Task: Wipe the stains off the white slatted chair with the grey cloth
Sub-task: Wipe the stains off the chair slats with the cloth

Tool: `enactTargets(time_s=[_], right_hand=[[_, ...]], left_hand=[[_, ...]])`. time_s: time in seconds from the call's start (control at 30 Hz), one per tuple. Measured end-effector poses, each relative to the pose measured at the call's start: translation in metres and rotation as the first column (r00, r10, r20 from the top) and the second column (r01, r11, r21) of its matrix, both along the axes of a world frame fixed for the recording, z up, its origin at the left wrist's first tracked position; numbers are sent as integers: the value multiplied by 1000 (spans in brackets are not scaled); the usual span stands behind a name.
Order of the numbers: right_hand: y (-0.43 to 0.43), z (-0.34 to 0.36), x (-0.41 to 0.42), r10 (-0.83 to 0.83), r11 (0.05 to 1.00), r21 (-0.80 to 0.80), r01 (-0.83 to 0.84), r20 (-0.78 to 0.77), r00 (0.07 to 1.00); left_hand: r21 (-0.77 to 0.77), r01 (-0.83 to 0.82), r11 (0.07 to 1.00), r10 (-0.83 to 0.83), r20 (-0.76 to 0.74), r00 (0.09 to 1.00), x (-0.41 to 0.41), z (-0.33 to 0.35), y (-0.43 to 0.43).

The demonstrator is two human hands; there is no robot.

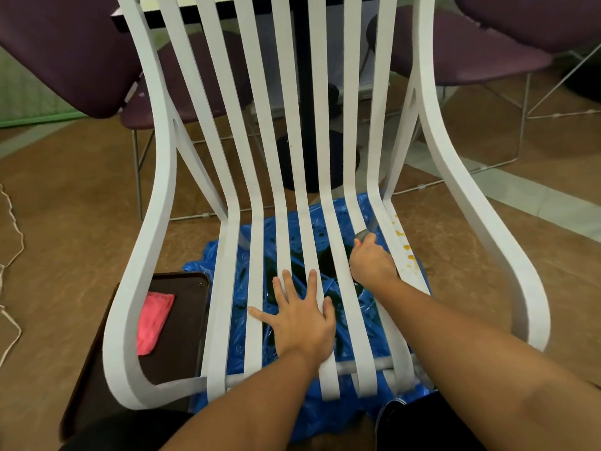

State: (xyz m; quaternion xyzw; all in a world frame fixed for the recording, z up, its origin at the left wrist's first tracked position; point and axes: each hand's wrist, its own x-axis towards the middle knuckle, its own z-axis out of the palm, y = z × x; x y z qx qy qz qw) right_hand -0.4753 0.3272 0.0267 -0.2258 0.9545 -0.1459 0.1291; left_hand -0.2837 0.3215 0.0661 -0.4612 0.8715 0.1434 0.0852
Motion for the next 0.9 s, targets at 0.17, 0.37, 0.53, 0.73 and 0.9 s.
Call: enactTargets(time_s=[0.17,0.37,0.53,0.73,0.9], right_hand=[[30,0,24,-12,1000,-24,12,1,1000],[44,1,36,-13,1000,-3,13,-24,1000],[38,-4,31,-25,1000,7,25,-35,999],[18,-6,15,-19,1000,18,20,-24,1000],[-2,-4,-3,-7,1000,13,7,-22,1000]], left_hand=[[-13,-3,1000,3,13,1000,0,1,1],[-19,0,1000,0,6,1000,1,1,2],[-21,2,1000,-1,6,1000,0,0,1],[-14,2,1000,-2,-10,1000,-1,-2,0],[-19,8,1000,-8,-3,1000,-1,-3,0]])
